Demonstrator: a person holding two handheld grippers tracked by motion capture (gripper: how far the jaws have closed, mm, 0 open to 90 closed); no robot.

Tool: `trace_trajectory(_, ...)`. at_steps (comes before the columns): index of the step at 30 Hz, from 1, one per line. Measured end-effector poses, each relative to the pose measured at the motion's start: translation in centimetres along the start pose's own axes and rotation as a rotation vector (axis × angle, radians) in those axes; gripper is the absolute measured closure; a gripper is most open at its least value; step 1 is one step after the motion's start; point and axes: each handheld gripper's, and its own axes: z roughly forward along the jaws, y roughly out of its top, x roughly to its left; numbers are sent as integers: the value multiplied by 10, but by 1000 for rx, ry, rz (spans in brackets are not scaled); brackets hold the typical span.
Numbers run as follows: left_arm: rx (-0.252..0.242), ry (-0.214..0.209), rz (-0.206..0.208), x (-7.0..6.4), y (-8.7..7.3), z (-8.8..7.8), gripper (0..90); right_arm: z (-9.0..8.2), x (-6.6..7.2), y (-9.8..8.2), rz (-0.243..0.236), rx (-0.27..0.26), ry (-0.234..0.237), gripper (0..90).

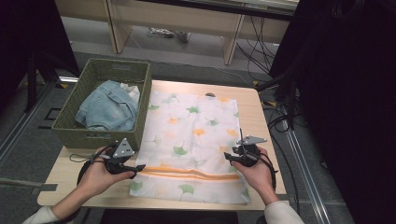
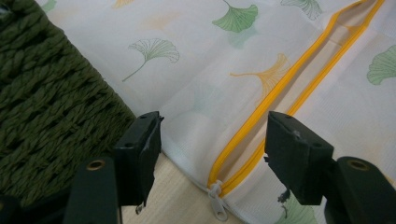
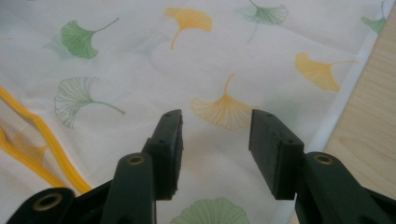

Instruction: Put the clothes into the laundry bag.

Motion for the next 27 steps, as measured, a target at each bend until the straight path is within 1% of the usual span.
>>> trace_trajectory(1, -2, -1, -7, 0, 0, 1, 365, 0, 1, 0, -10, -2, 6, 579)
trace_trajectory(2, -2, -1, -7, 0, 0, 1, 365, 0, 1, 0, -10, -2, 6, 579)
trace_trajectory(3, 3, 1, -6, 0, -1, 1, 365, 0, 2, 0, -24, 1, 11, 594)
trace_trajectory(4, 3, 1, -2, 0, 0, 1, 366, 0, 6, 1, -70, 13, 21, 610)
trace_trajectory(6, 5, -1, -1, 0, -1, 2, 367, 0, 8, 2, -61, 18, 25, 613)
trace_trajectory(7, 7, -1, 3, 0, -1, 2, 367, 2, 11, 3, -95, 23, 36, 628)
trace_trajectory(8, 6, -3, 4, 0, -1, 2, 368, 2, 13, 4, -107, 22, 43, 641)
trace_trajectory(9, 7, -1, 4, 0, -1, 2, 368, 2, 17, 4, -91, 35, 43, 645)
trace_trajectory(10, 6, 0, 3, 0, -1, 3, 369, 7, 22, 8, -157, 36, 69, 662)
trace_trajectory(11, 8, 0, 3, 0, -1, 3, 369, 7, 22, 8, -157, 36, 69, 662)
trace_trajectory(12, 10, 0, 7, 0, 0, 4, 369, 9, 27, 10, -192, 39, 86, 672)
trace_trajectory(15, 10, -3, 5, 0, 0, 5, 370, 13, 35, 14, -225, 50, 110, 675)
trace_trajectory(16, 9, -6, 1, 0, 0, 6, 370, 13, 35, 14, -225, 50, 110, 675)
trace_trajectory(17, 8, -9, -2, -1, 1, 7, 371, 15, 37, 14, -245, 55, 111, 675)
trace_trajectory(18, 9, -9, 1, -1, 2, 8, 371, 16, 40, 14, -251, 65, 107, 676)
trace_trajectory(19, 10, -10, 6, -2, 2, 8, 372, 17, 44, 15, -259, 78, 119, 675)
trace_trajectory(20, 10, -11, 8, -2, 2, 9, 372, 17, 45, 15, -266, 81, 124, 674)
trace_trajectory(22, 12, -12, 14, -2, 2, 9, 371, 18, 47, 14, -264, 87, 125, 674)
trace_trajectory(23, 13, -10, 15, -2, 2, 9, 372, 18, 50, 14, -245, 107, 129, 673)
trace_trajectory(24, 13, -9, 14, -2, 2, 9, 372, 19, 50, 14, -263, 105, 140, 673)
trace_trajectory(25, 12, -6, 11, -2, 2, 9, 372, 22, 53, 15, -296, 108, 156, 673)
trace_trajectory(26, 12, -6, 9, -2, 2, 9, 372, 23, 54, 15, -302, 114, 165, 673)
trace_trajectory(27, 9, -8, 7, -2, 2, 10, 372, 23, 54, 15, -302, 114, 165, 673)
